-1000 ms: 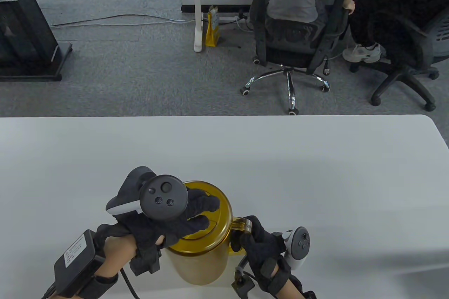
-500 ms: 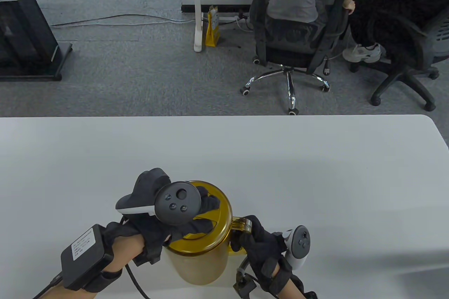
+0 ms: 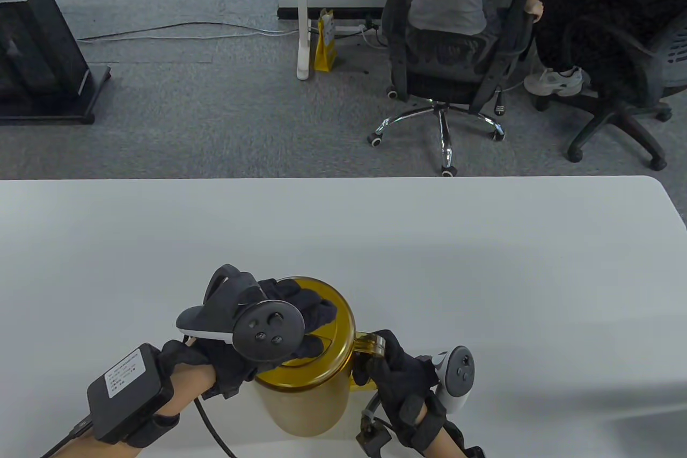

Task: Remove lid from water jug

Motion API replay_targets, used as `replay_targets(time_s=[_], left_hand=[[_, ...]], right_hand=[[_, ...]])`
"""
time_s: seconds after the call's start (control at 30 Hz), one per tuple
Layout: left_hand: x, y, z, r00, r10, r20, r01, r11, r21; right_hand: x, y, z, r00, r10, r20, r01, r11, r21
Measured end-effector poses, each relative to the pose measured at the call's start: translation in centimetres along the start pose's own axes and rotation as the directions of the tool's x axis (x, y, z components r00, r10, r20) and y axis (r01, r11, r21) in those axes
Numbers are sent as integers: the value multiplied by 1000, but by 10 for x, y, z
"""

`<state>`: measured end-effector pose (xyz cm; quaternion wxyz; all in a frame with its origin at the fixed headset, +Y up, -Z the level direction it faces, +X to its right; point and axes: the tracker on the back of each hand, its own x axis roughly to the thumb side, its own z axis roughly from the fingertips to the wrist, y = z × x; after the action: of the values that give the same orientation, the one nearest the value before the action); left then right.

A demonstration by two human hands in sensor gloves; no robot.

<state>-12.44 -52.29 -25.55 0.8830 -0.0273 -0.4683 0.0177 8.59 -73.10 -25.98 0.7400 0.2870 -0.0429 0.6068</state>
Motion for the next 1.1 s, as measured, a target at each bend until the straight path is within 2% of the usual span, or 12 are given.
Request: replay_targets(time_s=[0.13, 0.3, 0.53, 0.67, 0.73, 0.9, 1.1], left_hand=[[4, 1, 0, 999, -48, 7, 48, 999, 10], [16, 14, -5, 992, -119, -38, 118, 993, -17], [25, 57, 1, 988, -96, -118, 99, 995, 16], [32, 84, 14, 977, -149, -154, 156, 987, 40], [34, 90, 22, 971, -145, -189, 154, 988, 32], [32, 90, 42, 945, -164, -282, 185, 981, 49], [9, 77, 81, 897, -131, -423, 170, 984, 55]], right_hand=[[0, 1, 2, 999, 19, 33, -18, 999, -50], [0, -1, 2, 1000, 16, 22, -16, 999, -31], [2, -1, 2, 1000, 26, 7, -26, 1000, -5], [2, -1, 1, 1000, 30, 1, -30, 1000, 7], [2, -1, 1, 1000, 30, 1, -30, 1000, 8], [2, -1, 1, 999, 34, -4, -34, 999, 11], [1, -1, 1, 1000, 30, 0, -30, 999, 14]])
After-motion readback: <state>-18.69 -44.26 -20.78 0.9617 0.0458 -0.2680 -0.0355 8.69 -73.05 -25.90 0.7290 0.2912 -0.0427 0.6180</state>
